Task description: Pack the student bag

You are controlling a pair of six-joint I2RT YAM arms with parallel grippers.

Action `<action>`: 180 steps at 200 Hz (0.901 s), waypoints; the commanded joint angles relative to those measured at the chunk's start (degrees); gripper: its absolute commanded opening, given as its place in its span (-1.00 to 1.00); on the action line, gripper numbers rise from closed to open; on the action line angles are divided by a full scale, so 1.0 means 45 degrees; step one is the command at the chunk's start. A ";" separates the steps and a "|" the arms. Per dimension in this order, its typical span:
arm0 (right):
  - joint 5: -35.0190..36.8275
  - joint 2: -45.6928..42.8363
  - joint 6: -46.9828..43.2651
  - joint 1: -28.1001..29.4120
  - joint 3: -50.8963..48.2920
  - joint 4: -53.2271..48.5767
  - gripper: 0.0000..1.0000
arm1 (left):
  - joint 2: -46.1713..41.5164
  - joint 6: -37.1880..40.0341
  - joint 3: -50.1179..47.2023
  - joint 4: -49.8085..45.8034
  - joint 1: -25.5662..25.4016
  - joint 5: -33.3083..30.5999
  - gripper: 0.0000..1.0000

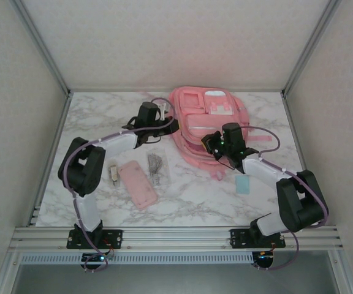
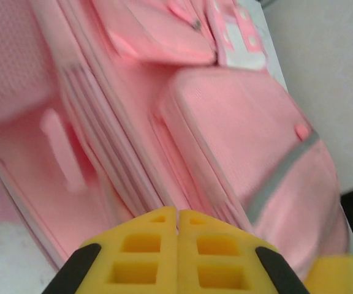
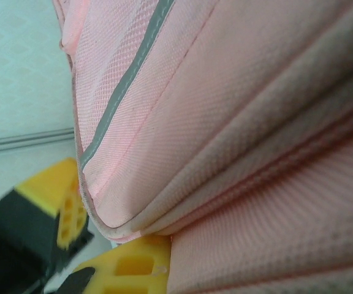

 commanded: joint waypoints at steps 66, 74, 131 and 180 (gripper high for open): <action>-0.0145 -0.0228 -0.0475 -0.0131 -0.0133 -0.0474 -1.00 | 0.2635 -0.0332 0.3266 0.0390 0.1356 -0.2362 -1.00; -0.0246 -0.0105 -0.0552 -0.0099 -0.0017 -0.0468 -1.00 | 0.2545 -0.0265 0.3306 0.0088 0.1356 -0.2606 -1.00; -0.0668 0.0601 -0.1426 0.0219 0.0914 -0.1022 -1.00 | 0.1625 -0.0246 0.3206 -0.2064 0.1375 -0.5287 -1.00; -0.1147 0.0672 -0.3409 0.0618 0.2215 -0.2824 0.02 | 0.0319 -0.0086 0.2936 -0.3220 0.1356 -0.4838 0.36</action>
